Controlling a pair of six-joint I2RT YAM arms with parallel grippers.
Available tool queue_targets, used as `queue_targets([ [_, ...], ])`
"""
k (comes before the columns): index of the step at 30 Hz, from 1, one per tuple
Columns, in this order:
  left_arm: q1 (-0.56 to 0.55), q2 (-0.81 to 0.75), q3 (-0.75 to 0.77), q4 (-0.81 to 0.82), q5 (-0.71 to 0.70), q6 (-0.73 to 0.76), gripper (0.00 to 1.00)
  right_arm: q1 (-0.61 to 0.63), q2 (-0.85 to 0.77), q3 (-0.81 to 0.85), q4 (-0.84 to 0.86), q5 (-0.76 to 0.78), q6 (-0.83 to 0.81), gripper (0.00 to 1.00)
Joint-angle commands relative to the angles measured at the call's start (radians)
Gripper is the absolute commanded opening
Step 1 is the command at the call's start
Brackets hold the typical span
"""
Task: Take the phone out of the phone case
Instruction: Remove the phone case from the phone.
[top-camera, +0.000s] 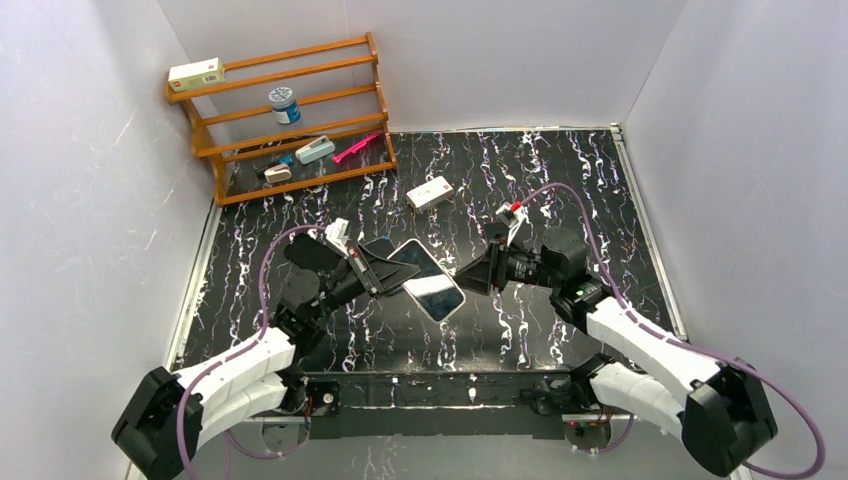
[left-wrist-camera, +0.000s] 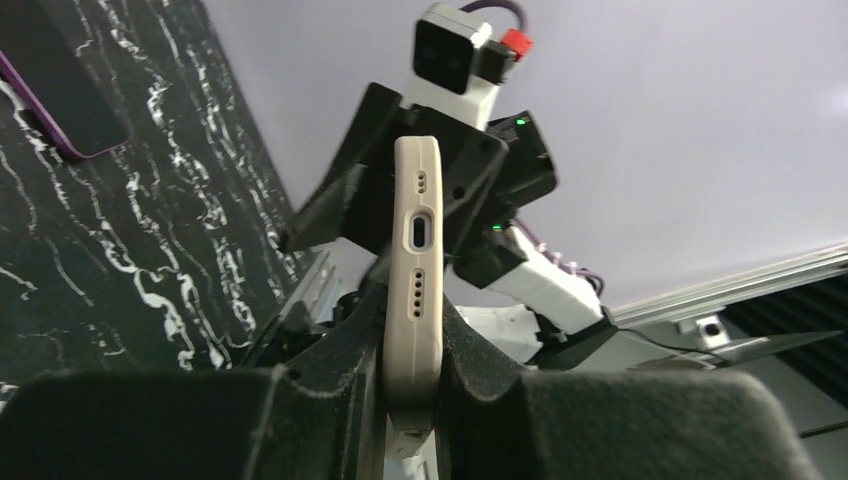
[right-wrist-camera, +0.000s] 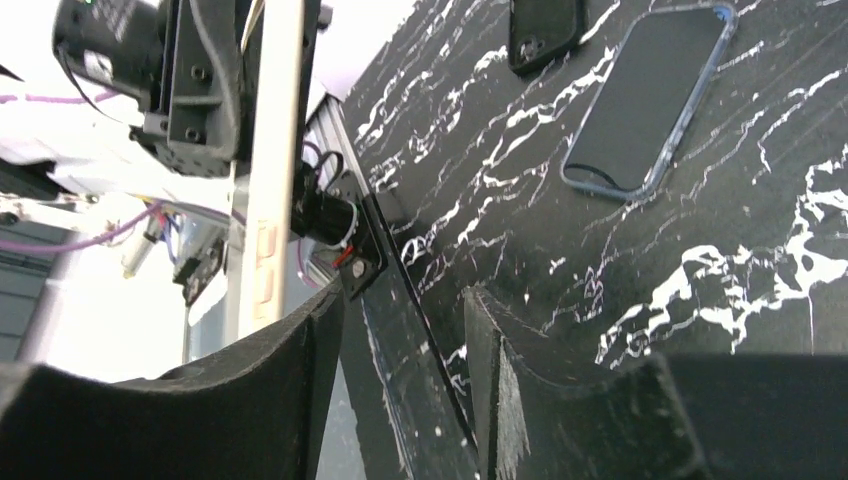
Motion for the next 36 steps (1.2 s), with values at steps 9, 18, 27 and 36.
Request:
queue_targets([
  [9,0.005,-0.028,0.351,-0.595,0.094,0.469,0.00,-0.003,-0.178,0.072,-0.339,-0.212,-0.194,0.58],
  [18,0.006,-0.010,0.368,-0.590,0.128,0.467,0.00,-0.003,-0.155,0.065,-0.257,-0.334,-0.202,0.58],
  [27,0.005,0.002,0.324,-0.385,0.227,0.329,0.00,-0.001,-0.097,0.059,-0.194,-0.383,-0.221,0.56],
  [36,0.005,-0.002,0.320,-0.368,0.246,0.314,0.00,0.003,-0.088,0.070,-0.119,-0.446,-0.200,0.49],
])
